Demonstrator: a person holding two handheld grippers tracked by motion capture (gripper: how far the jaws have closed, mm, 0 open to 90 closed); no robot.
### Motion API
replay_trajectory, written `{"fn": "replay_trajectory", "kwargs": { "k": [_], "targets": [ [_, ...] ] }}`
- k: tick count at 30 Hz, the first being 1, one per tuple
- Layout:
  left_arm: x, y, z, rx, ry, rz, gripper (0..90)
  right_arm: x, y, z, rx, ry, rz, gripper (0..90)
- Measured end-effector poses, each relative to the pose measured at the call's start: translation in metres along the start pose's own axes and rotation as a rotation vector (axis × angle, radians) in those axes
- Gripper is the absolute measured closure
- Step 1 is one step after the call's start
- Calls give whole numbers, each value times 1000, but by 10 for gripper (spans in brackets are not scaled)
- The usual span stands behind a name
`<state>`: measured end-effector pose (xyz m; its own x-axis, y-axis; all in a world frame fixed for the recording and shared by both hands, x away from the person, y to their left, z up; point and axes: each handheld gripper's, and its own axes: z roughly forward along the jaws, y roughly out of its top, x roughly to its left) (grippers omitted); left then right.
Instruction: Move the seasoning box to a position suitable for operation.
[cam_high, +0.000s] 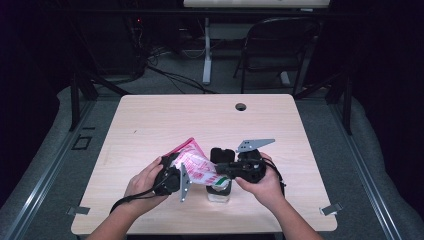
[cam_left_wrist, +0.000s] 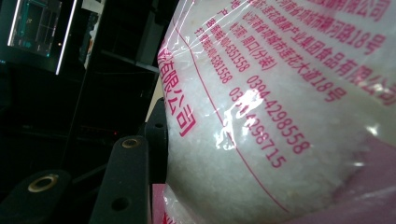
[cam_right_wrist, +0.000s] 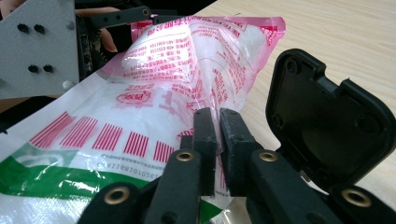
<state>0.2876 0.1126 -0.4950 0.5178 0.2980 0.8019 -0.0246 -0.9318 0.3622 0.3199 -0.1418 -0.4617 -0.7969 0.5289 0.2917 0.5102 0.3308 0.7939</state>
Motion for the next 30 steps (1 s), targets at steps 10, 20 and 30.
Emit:
{"fn": "replay_trajectory", "kwargs": {
  "k": [10, 20, 30],
  "targets": [
    [-1, 1, -1, 4, 8, 19, 572, 0, 0, 0, 12, -12, -22, 900],
    [0, 1, -2, 9, 33, 61, 575, 1, 1, 2, 15, -27, -24, 900],
    [-2, 2, -4, 14, 69, 110, 580, 0, -1, 2, 18, -43, -28, 900]
  ]
}}
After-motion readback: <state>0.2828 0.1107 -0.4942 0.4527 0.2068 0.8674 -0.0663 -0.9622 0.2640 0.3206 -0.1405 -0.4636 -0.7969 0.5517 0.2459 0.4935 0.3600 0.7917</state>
